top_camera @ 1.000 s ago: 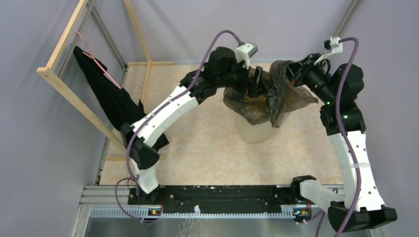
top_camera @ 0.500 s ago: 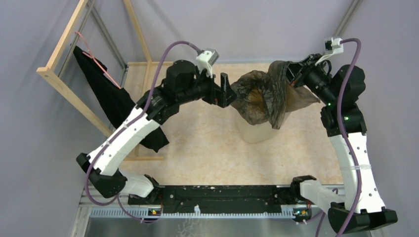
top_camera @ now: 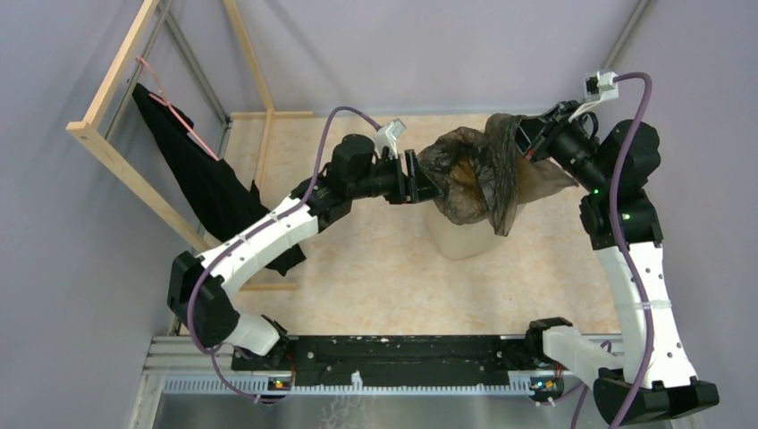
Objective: Put the trash bags into the trash bin
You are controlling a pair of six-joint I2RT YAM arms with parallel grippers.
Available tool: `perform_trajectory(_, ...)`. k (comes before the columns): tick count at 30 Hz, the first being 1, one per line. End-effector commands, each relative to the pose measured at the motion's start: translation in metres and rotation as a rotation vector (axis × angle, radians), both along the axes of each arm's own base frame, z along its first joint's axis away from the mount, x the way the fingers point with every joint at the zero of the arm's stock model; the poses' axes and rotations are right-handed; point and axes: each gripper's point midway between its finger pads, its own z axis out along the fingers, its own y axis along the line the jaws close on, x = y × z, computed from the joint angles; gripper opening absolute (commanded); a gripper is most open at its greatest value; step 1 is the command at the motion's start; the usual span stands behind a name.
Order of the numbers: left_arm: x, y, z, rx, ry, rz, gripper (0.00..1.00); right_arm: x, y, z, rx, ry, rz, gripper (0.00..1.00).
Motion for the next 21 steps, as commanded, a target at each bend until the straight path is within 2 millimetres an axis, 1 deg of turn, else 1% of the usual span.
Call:
perform_trajectory(1,0.002,-0.009,0.058,-0.159,-0.133,-0.022,0.58,-0.014,-0.002,0.015,0.005,-0.061,0.003,0.00)
perform_trajectory(2,0.002,-0.010,0.068,-0.185,-0.172,-0.032,0.54,-0.014,-0.002,0.015,0.002,-0.062,0.001,0.00)
perform_trajectory(4,0.003,-0.015,0.080,-0.188,-0.213,-0.061,0.43,-0.013,-0.003,0.013,-0.001,-0.057,-0.001,0.00)
perform_trajectory(5,0.005,-0.018,0.082,-0.171,-0.229,-0.071,0.36,-0.013,-0.002,0.012,-0.001,-0.055,0.001,0.00)
perform_trajectory(6,0.008,-0.022,0.084,-0.155,-0.235,-0.077,0.32,-0.013,-0.002,0.012,0.000,-0.055,0.003,0.00)
perform_trajectory(9,0.013,-0.038,0.087,-0.138,-0.247,-0.111,0.29,-0.014,0.000,0.012,0.010,-0.054,0.018,0.00)
perform_trajectory(10,0.016,-0.045,0.083,-0.128,-0.238,-0.120,0.28,-0.014,0.001,0.011,0.015,-0.052,0.022,0.00)
perform_trajectory(12,0.023,-0.058,0.067,-0.102,-0.205,-0.132,0.25,-0.014,0.004,0.010,0.029,-0.046,0.041,0.00)
perform_trajectory(14,0.030,-0.066,0.051,-0.079,-0.175,-0.130,0.20,-0.014,0.009,0.004,0.045,-0.031,0.072,0.00)
perform_trajectory(18,0.051,-0.069,0.005,0.043,-0.146,-0.080,0.18,-0.014,0.018,-0.008,0.083,0.005,0.124,0.00)
perform_trajectory(21,0.063,-0.070,-0.032,0.166,-0.101,-0.078,0.11,-0.012,0.020,-0.018,0.099,0.031,0.134,0.00)
